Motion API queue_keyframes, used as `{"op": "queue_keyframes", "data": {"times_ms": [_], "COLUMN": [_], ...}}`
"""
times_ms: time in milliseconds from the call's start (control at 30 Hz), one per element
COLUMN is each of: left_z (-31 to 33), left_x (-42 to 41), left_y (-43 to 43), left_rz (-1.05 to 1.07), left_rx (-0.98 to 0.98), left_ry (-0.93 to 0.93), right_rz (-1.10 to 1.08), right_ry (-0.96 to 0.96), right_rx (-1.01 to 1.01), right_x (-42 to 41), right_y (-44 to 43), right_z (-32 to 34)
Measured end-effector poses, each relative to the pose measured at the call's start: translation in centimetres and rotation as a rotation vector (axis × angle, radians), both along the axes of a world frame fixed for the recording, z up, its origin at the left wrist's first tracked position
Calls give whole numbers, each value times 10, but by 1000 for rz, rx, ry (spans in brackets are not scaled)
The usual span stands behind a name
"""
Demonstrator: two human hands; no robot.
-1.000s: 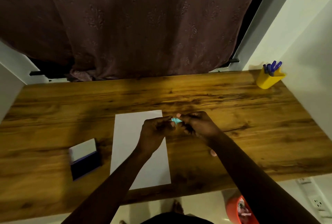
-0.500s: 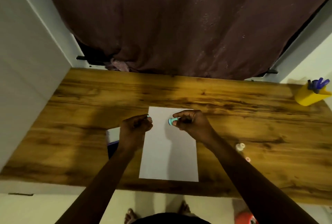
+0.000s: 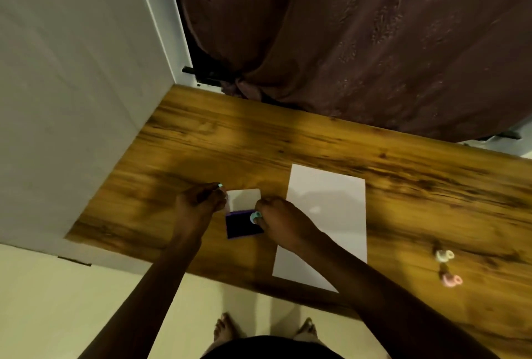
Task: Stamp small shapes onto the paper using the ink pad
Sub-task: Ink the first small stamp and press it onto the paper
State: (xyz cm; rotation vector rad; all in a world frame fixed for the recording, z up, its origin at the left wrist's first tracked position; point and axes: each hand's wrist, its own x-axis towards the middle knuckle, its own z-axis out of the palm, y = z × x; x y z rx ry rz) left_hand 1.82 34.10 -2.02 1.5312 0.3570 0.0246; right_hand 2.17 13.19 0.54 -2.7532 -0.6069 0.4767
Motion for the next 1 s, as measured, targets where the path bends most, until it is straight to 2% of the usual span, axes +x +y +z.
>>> {"op": "queue_keyframes", "data": {"times_ms": [133, 533, 733, 867, 1000], "left_z": [-3, -8, -2, 3, 7], "left_x": [1, 20, 22, 22, 23], "left_y": [10, 4, -2, -9, -16], "left_rz": [-20, -45, -59, -73, -87], "left_rx": [12, -19, -9, -8, -18], "left_ry": [10, 52, 60, 68, 80], "right_rz": [45, -18, -33, -117, -281], "right_ry": [13, 11, 85, 119, 219], "right_rx": [-98, -131, -143, -24, 278], "right_x": [1, -9, -2, 7, 23], "right_y": [11, 24, 24, 20, 3], "right_z": [-12, -34, -27, -21, -10]}}
